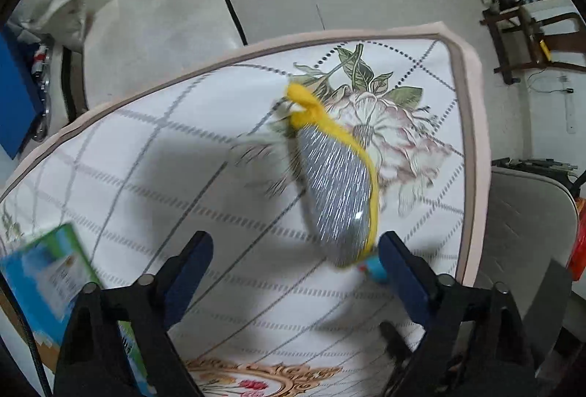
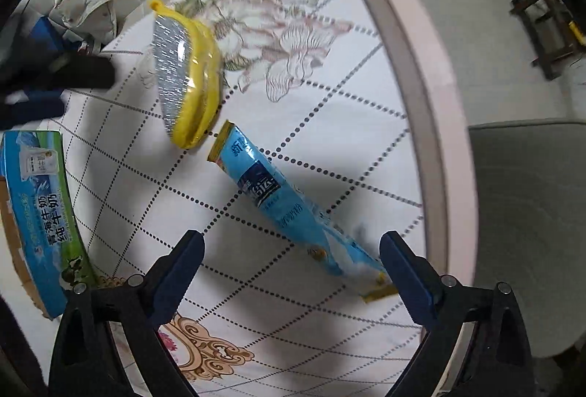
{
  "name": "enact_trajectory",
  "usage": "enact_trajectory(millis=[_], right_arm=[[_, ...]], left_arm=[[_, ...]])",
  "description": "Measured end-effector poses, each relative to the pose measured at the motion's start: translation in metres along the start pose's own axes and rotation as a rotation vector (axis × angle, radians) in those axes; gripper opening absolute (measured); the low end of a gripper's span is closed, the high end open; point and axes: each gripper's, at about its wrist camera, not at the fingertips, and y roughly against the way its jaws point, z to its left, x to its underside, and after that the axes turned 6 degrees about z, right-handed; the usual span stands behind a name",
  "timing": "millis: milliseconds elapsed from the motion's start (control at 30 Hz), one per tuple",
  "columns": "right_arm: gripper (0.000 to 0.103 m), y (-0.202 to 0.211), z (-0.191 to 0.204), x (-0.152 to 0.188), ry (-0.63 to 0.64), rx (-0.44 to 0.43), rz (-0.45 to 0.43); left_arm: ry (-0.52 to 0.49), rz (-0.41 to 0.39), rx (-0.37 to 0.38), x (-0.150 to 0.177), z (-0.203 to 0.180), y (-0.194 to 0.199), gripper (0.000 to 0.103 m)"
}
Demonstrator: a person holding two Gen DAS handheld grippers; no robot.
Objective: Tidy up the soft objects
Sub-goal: 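Grasp the yellow sponge with the left tool while the right grasps the blue Nestle tube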
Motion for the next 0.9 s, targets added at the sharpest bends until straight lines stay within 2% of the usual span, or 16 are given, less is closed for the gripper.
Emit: enact_trajectory(millis=[167,200,233,300,333,367,467,500,533,567,633,667,800,900], right_arm=[[0.097,-0.011,-0.006,-0.011,0.004,-0.017,0.041],[0.097,-0.014,-0.007,-0.012,0.005,-0.015,0.053],[0.095,-0.015,-0.007,-0.014,0.010,-0.007,0.063],[0.091,-0.019,-0.006,-0.015,0.020,0.019,0.083],[0.086,-0.021,-0.005,-0.014,0.023,0.032,0.091],[0.082,-0.024,-0.004,-0.016,0.027,0.049,0.099],[0.061,-0.026,0.002,-0.011,0.054,0.121,0.088],[0.048,-0.026,0.006,-0.008,0.054,0.154,0.080],[0.040,-0.027,0.008,-0.005,0.055,0.174,0.078],[0.035,-0.027,0.010,-0.001,0.052,0.184,0.073],[0.021,-0.029,0.012,0.008,0.014,0.148,0.086],[0.018,-0.029,0.012,0.012,-0.001,0.127,0.087],[0.015,-0.021,0.023,0.039,-0.082,-0.038,0.083],[0.015,0.000,0.050,0.064,-0.087,-0.139,0.042]], left_arm=[[-0.018,0.063,0.000,-0.023,-0.015,-0.027,0.090],[-0.025,0.070,-0.013,-0.026,-0.019,-0.032,0.086],[-0.033,0.075,-0.029,-0.027,-0.022,-0.036,0.076],[-0.068,0.042,-0.090,-0.026,-0.033,-0.034,0.066],[-0.085,0.026,-0.116,-0.023,-0.037,-0.033,0.051],[-0.105,0.015,-0.151,-0.018,-0.040,-0.033,0.045],[-0.118,0.007,-0.170,-0.003,-0.041,-0.036,0.044],[-0.117,-0.015,-0.187,0.005,-0.038,-0.035,0.044],[-0.111,-0.024,-0.184,0.010,-0.034,-0.034,0.044],[-0.110,-0.026,-0.176,0.017,-0.030,-0.034,0.044],[-0.105,-0.040,-0.150,0.036,-0.019,-0.028,0.043],[-0.103,-0.051,-0.135,0.046,-0.014,-0.024,0.043],[-0.074,-0.120,-0.044,0.099,0.026,0.016,0.043],[-0.053,-0.192,-0.011,0.138,0.064,0.056,0.044]])
